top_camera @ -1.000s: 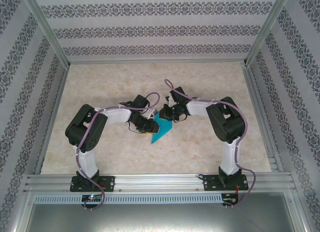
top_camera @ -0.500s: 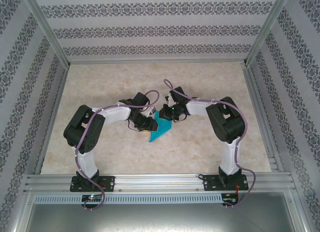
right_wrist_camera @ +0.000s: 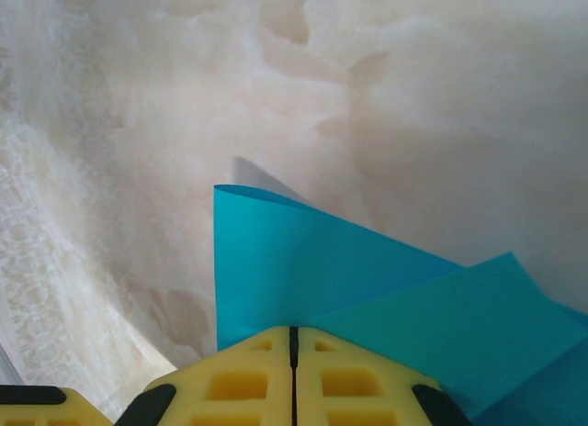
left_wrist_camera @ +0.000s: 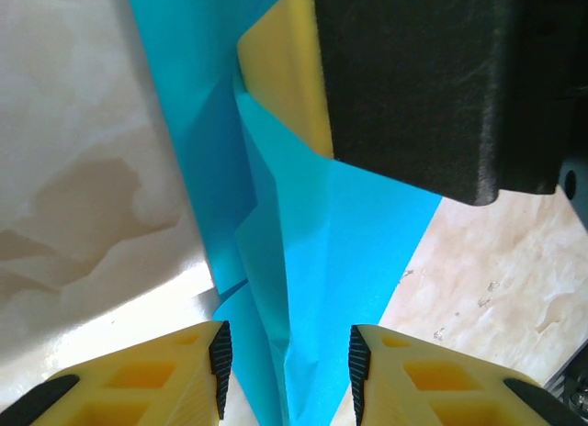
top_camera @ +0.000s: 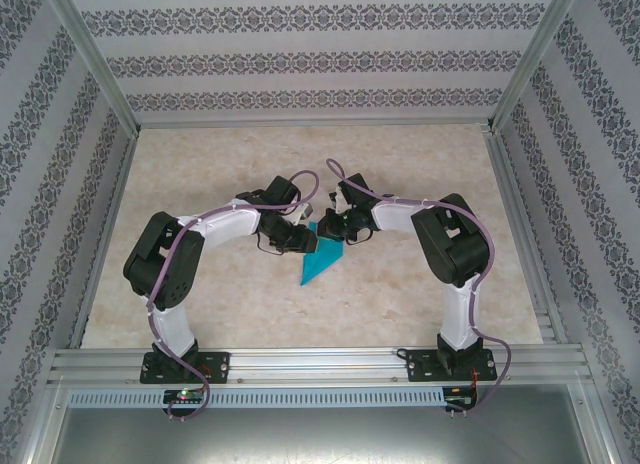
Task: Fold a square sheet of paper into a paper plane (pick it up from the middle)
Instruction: Fourth fold the wing at the center of the table.
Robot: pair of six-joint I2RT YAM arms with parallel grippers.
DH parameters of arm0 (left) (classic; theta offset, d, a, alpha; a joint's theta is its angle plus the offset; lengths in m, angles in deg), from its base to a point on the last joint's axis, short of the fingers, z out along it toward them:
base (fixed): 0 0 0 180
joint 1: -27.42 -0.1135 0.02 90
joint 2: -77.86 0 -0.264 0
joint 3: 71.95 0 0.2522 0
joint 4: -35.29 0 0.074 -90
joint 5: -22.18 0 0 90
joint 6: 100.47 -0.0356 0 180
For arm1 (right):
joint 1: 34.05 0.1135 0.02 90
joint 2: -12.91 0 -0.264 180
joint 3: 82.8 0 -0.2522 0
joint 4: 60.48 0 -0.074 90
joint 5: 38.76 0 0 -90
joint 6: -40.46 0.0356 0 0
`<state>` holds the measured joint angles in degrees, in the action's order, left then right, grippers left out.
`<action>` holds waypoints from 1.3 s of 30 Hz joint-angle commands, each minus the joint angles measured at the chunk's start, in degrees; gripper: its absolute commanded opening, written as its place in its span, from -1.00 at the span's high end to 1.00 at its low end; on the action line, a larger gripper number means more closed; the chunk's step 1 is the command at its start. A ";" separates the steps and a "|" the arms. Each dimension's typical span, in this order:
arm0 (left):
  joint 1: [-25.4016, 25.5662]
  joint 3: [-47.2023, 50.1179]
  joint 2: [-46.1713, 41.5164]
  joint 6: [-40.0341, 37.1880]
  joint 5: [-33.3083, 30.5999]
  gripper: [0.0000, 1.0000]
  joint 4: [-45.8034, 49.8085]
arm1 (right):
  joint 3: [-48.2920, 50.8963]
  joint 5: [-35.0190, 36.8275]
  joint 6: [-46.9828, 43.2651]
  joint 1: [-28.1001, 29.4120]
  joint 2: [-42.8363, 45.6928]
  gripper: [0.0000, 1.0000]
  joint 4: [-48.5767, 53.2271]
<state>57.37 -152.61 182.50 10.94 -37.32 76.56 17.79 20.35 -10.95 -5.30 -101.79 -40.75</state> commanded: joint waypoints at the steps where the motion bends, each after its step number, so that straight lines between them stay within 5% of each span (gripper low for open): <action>1: 0.20 -0.55 0.87 -1.19 -1.05 0.16 1.76 | 1.40 3.71 -0.92 1.13 -0.79 0.85 4.74; 28: 0.79 0.29 6.18 1.16 5.93 0.22 -3.10 | 2.01 3.12 -1.05 0.95 0.43 0.88 4.62; 39: 0.81 1.44 6.55 2.06 7.21 0.53 -5.45 | 3.66 2.86 -0.62 0.82 0.85 0.90 3.51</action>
<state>57.48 -151.97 187.88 12.71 -30.96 72.75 19.08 21.38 -10.93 -4.93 -100.82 -41.58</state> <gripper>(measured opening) 0.242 0.054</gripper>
